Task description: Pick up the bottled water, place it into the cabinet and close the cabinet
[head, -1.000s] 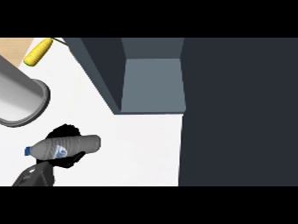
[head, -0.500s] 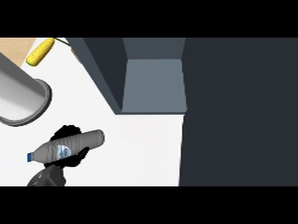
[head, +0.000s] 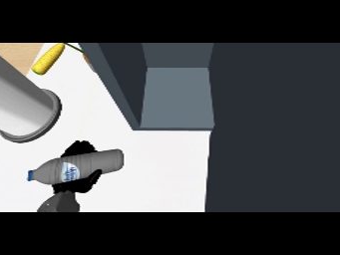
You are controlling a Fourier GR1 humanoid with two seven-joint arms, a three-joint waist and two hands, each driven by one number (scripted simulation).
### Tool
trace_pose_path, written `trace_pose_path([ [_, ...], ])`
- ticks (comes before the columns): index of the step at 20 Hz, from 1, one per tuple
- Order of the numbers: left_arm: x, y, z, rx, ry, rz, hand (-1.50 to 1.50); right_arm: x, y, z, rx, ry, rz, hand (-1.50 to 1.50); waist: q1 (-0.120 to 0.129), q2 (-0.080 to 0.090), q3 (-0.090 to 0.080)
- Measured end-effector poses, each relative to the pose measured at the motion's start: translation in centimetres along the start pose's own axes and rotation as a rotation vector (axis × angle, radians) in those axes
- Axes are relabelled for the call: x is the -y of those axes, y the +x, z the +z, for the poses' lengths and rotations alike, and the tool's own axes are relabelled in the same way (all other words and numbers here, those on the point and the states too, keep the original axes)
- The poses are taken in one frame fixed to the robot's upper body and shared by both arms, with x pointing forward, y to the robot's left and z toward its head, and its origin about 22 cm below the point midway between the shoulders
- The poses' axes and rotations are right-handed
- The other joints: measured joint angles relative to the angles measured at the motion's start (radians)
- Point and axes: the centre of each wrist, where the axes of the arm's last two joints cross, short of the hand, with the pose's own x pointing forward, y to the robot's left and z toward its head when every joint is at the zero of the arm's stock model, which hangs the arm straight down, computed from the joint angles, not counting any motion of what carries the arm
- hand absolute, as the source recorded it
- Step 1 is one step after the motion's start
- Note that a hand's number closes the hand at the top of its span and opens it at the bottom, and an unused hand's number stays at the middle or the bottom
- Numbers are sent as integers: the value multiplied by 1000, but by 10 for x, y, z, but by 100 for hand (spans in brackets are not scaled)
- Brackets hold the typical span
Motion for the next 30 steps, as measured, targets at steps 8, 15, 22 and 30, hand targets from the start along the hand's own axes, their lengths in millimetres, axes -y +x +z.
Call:
trace_pose_path([
  [8, 57, 21, -19, 17, -79, -44, 150, -6, -7, -5, -3, 4, -16, -150, -5, 1, 0],
  [15, 122, 38, -35, 47, -124, -96, 150, -2, -4, -2, -8, 16, -27, -150, -8, 2, -1],
  [22, 185, 46, -65, 61, -127, -171, 150, -10, -8, -10, -7, 9, -36, -150, -15, 4, -1],
  [30, 241, 52, -109, 109, -118, -307, 150, -10, -8, -13, -2, 10, -41, -150, -23, 6, -1],
])
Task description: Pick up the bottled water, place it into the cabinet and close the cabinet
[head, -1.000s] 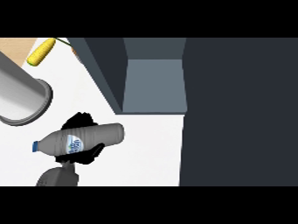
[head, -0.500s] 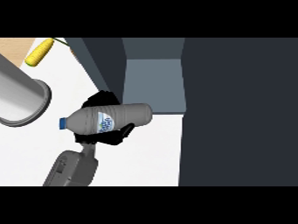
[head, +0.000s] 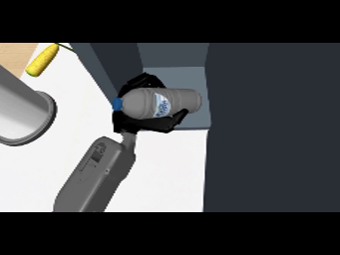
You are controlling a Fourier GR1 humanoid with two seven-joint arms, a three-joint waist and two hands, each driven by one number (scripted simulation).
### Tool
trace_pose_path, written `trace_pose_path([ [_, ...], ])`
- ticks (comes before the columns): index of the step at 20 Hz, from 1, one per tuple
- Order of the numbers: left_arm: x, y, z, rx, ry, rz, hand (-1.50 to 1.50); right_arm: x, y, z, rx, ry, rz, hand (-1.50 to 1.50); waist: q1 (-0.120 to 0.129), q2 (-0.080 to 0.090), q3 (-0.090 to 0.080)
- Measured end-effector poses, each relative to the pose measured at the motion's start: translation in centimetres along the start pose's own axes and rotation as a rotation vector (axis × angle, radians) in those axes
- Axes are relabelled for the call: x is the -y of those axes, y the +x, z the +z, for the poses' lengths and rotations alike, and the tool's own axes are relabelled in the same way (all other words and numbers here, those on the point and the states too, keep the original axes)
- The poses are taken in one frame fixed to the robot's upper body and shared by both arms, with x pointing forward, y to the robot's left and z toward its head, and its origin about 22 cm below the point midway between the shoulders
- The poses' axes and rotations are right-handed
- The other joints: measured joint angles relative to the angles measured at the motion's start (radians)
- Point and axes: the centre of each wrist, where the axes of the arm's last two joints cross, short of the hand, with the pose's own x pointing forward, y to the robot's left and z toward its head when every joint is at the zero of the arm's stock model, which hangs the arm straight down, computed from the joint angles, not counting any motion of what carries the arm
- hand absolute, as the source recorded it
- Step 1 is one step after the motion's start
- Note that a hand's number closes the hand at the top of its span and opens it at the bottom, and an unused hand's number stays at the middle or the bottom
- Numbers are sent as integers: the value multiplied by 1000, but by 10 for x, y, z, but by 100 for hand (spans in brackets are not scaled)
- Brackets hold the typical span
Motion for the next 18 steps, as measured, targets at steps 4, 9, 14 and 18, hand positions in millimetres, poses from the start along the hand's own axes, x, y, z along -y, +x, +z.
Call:
trace_pose_path([
  [4, 16, 2, -22, 15, 12, -75, 150, 5, -4, -3, -7, 8, -2, -150, -3, 1, 0],
  [9, 28, 12, -57, 26, 49, -154, 150, 3, -7, -5, -9, 14, -7, -150, -10, 4, 0],
  [14, 33, 13, -79, 24, 104, -238, 150, 8, -7, -5, -9, 19, -10, -150, -19, 7, 0],
  [18, 28, 8, -90, 13, 134, -305, 150, 10, -12, -5, -12, 22, -17, -150, -24, 10, 0],
])
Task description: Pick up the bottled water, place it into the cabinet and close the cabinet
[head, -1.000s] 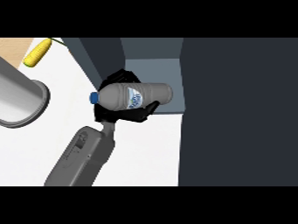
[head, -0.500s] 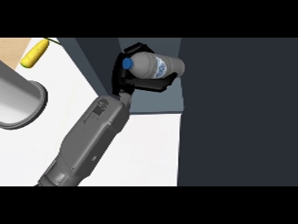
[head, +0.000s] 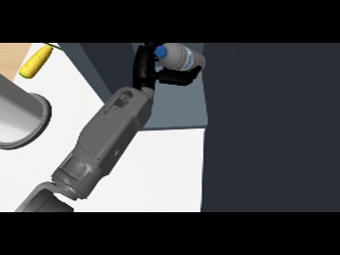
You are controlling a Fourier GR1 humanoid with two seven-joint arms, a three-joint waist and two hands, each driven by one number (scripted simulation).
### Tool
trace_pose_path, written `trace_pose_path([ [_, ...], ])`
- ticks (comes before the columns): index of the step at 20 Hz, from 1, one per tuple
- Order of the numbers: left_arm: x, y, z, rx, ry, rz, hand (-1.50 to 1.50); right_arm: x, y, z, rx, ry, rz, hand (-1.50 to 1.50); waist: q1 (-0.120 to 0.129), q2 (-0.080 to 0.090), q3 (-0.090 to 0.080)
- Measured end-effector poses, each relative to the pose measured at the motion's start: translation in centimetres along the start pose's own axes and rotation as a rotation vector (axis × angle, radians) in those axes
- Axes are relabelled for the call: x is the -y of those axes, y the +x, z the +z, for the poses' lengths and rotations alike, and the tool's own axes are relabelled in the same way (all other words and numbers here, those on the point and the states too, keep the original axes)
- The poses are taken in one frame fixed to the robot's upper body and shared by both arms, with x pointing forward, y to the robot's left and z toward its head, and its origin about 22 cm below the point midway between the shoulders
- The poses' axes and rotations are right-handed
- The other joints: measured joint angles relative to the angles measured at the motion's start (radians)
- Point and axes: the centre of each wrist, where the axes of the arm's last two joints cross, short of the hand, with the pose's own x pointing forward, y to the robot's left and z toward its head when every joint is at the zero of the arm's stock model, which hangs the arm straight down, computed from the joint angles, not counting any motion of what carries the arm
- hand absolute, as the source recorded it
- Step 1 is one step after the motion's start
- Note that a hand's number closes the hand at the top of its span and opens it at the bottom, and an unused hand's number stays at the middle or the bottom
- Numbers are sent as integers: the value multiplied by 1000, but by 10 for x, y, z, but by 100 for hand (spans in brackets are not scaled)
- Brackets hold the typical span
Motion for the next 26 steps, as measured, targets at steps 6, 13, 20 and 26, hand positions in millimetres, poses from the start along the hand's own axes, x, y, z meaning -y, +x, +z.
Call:
trace_pose_path([
  [6, -12, -17, -7, 4, 40, -97, 150, -3, 3, 1, -1, 10, 3, -150, -10, 5, 0],
  [13, -26, -30, -9, 10, 105, -234, 150, -4, 0, -1, -10, 23, -3, -150, -20, 11, 0],
  [20, -36, -40, -8, 15, 169, -370, -150, -5, -2, 1, -5, 36, -2, -150, -30, 12, 1],
  [26, -38, -43, -6, 18, 205, -409, -150, -5, -8, 2, 3, 38, -13, -150, -33, 11, 3],
])
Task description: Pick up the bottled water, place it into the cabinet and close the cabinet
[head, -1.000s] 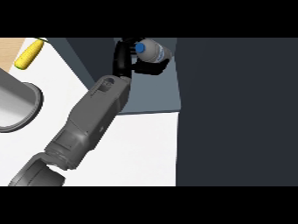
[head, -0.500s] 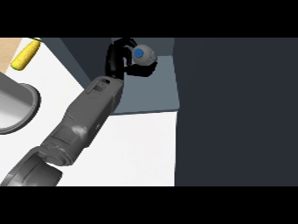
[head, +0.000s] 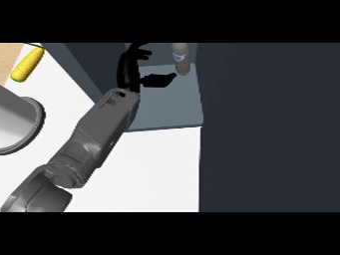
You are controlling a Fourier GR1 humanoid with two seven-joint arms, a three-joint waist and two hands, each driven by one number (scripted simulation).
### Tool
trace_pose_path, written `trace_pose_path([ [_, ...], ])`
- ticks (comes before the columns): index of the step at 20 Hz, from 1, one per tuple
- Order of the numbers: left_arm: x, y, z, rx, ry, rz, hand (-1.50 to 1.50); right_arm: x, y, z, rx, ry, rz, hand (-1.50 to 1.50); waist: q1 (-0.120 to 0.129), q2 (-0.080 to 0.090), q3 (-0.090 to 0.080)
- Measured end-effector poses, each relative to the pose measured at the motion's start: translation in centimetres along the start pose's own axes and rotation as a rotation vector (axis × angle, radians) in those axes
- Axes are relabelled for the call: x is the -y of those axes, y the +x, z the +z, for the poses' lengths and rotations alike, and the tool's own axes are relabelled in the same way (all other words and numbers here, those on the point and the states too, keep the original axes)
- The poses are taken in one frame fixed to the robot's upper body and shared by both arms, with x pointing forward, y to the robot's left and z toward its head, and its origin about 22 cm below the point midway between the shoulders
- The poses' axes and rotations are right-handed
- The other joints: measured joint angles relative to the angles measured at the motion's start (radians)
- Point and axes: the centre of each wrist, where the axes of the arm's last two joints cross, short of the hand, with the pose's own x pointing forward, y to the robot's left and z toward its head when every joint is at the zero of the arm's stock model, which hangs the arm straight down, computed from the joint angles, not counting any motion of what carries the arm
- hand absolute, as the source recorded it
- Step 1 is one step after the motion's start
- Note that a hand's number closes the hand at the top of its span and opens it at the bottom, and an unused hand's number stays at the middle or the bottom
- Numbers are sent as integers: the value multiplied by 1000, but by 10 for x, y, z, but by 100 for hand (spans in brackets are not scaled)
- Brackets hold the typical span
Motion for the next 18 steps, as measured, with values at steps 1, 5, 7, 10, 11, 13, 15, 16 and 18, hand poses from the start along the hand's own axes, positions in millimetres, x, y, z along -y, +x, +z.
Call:
trace_pose_path([
  [1, 0, 0, 0, -2, 0, 3, -150, 0, 0, 1, 0, 1, 1, -150, -1, 0, 0],
  [5, -2, -2, -1, -23, 8, 6, -150, -3, 4, 0, 0, 7, 5, -150, -5, -2, 2],
  [7, -2, -2, -1, -31, 12, 8, -150, -2, 2, 0, -2, 5, 4, -150, -5, -1, 2],
  [10, -1, -1, -1, -31, 18, 16, -150, 0, 0, -2, -2, 11, 2, -150, -3, 0, 1],
  [11, -2, 0, -2, -27, 11, 35, -150, 0, 0, -2, -4, 9, 3, -150, -2, 0, 1],
  [13, -2, 1, -2, -3, -1, 77, -150, 1, 0, 1, 1, 5, 5, -150, -1, 0, 0],
  [15, -2, 0, -1, 21, -10, 124, -150, 1, 2, 3, 5, 3, 10, -150, 2, -1, 0],
  [16, -2, 2, -1, 27, -20, 153, -150, 2, 3, 4, 3, 2, 15, -150, 5, -1, -2],
  [18, -1, 4, -1, 59, -35, 211, -150, 3, 3, 3, 5, -3, 18, -150, 10, -1, -2],
])
